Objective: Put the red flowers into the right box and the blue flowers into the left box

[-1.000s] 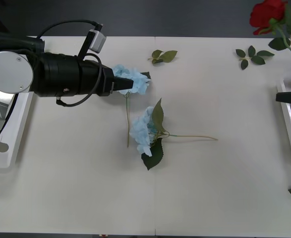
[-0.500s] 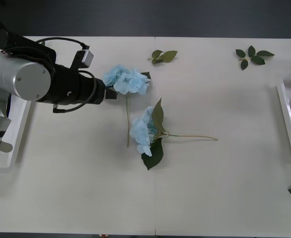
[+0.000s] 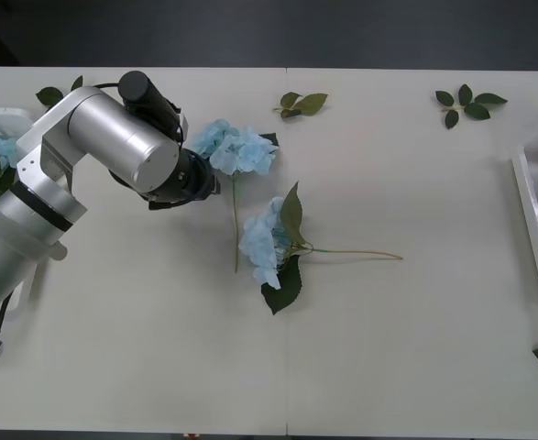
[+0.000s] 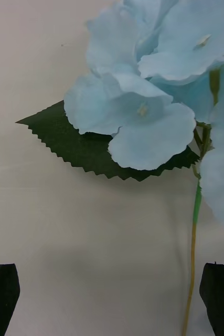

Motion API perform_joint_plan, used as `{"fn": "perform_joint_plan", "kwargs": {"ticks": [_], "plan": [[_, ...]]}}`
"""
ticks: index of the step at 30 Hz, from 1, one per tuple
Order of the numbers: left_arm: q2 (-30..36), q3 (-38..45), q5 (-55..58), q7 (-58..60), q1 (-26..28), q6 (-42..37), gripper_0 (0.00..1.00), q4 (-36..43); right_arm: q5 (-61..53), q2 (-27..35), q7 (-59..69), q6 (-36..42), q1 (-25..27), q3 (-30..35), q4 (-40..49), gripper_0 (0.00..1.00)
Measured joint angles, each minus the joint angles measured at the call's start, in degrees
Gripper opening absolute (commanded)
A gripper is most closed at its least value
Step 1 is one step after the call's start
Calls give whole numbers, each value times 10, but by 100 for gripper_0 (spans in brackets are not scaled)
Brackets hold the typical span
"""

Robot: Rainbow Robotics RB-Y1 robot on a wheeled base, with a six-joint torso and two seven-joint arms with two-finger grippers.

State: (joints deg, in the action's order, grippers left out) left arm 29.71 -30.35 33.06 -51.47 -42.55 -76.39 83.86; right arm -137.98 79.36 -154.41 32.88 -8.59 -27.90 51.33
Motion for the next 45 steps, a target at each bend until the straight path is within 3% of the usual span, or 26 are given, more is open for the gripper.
{"fn": "perform_joint_plan", "kwargs": {"ticks": [6,12,15,16,18,20,22,26,34,45], "plan": [[-36,-5,-12,0,-22,0,100,-68,10,-13,0,-33,0,0,-17,0],[-55,-22,-50,0,-25,0,100,-77,62,-40,0,-70,-1,0,-25,4],[-55,-40,-51,0,-25,0,100,-77,73,-46,0,-70,-1,0,-31,40],[-55,-45,-51,0,-25,0,100,-77,74,-46,0,-72,-1,0,-32,57],[-55,-54,-54,0,-26,0,100,-77,74,-46,0,-79,-1,0,-32,77],[-56,-63,-65,0,-28,0,100,-77,74,-46,0,-80,-1,0,-32,89],[-57,-70,-70,0,-29,0,100,-77,74,-46,0,-79,-1,0,-32,94],[-71,-71,-72,1,-38,0,100,-88,93,-46,0,-71,-2,0,-29,100],[-131,-71,-111,4,-84,27,100,-181,97,-45,0,-13,-14,0,31,100],[-163,-71,-124,4,-91,67,100,-247,229,-27,0,114,-117,0,157,100]]}}
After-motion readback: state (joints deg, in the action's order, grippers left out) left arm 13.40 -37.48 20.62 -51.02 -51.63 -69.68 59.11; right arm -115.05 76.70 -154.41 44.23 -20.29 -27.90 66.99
